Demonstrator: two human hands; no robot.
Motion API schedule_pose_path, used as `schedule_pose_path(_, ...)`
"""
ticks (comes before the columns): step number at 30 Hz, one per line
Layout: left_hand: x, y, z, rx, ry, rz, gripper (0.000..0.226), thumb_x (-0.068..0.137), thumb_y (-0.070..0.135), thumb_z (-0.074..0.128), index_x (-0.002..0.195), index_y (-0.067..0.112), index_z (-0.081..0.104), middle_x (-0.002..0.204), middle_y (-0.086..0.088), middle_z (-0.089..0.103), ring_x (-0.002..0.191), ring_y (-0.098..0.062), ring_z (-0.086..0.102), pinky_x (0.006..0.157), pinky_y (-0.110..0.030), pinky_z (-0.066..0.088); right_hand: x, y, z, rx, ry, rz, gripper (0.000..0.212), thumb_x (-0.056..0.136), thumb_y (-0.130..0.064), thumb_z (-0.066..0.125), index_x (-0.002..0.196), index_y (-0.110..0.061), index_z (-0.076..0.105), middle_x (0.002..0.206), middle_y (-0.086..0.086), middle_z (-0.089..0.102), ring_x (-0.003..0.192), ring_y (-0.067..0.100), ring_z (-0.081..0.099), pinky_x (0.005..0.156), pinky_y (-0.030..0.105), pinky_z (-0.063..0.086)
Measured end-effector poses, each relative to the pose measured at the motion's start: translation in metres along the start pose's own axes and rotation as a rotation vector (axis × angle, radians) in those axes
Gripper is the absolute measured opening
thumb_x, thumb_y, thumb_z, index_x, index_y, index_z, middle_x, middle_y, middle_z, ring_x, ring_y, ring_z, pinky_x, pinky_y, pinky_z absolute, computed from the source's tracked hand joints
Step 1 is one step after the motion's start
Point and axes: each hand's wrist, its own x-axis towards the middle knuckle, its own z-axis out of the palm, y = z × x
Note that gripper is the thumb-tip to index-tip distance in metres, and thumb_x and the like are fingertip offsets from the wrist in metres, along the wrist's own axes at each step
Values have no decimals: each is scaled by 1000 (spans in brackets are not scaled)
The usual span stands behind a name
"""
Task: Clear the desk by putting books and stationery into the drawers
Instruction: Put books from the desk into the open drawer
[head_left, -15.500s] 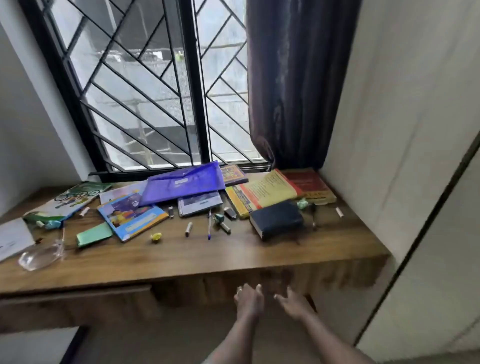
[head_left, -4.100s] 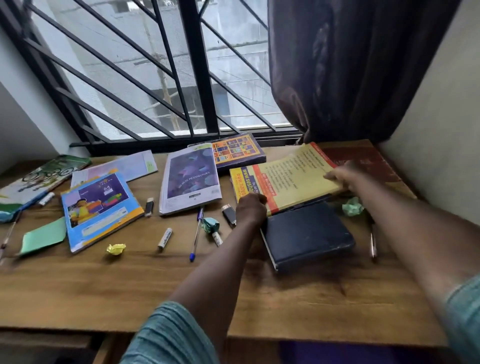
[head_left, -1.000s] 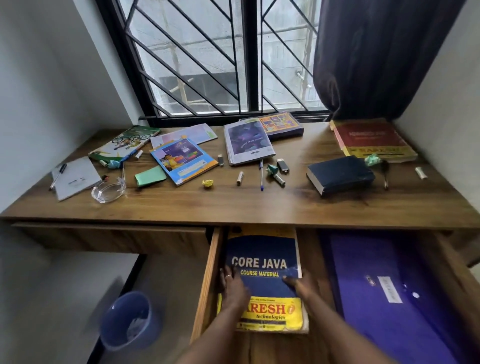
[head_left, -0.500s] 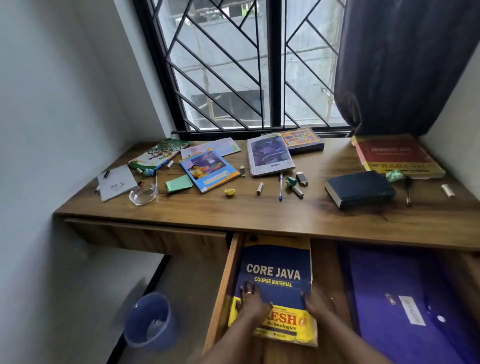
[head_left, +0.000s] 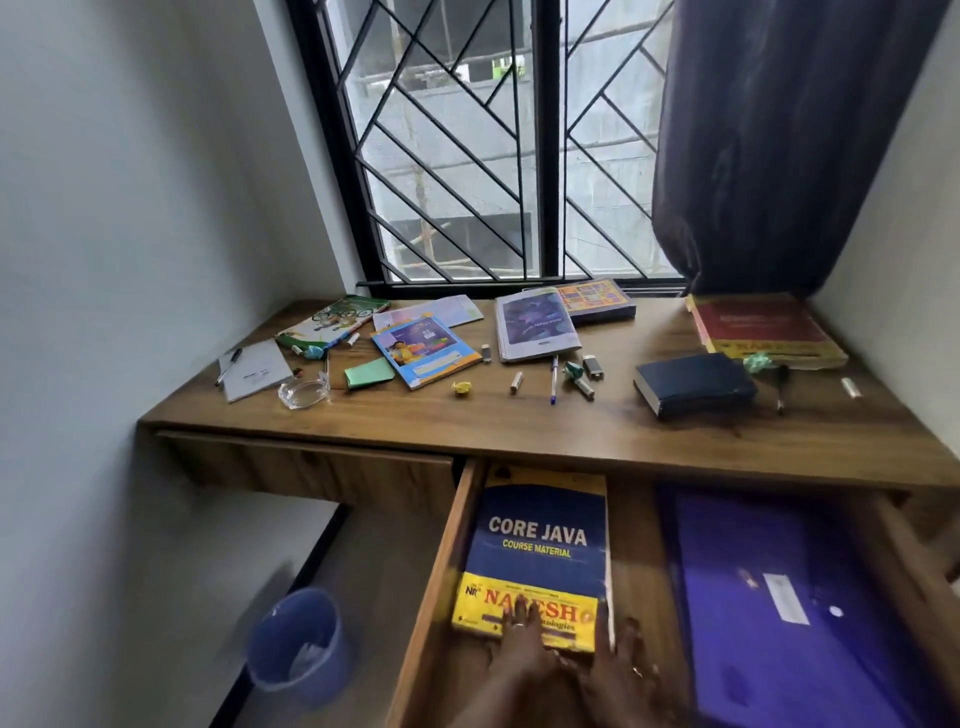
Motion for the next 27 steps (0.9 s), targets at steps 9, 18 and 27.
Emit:
schedule_pose_path(9,-37,-8,50,-56,102,6,67,101,33,29,152,9,-6,160,-5,-15,149,-25,-10,119,-43,9,-32,12,26,100,-87,-68,88,82,-62,25,151,-14,-2,110,28,66,95,39,68,73,55,53)
schedule_pose_path(18,-51,-13,49,48,20,43,65,101,27,29,152,10,-8,160,-5,-13,148,-25,-13,120,-41,-2,-57,0,-10,-181,-128,-166,62,99,-47,26,151,-33,-5,158,9,-15,148,27,-4,118,47,6)
schedule_pose_path(27,-49,-35,-14,226,162,400,74,91,-6,34,152,10,-3,160,-7,-9,148,-25,-13,120,-40,-4,-8,7,25,-87,176,-100,45,90,-36,31,90,-3,62,96,37,65,66,46,68,51,53,54)
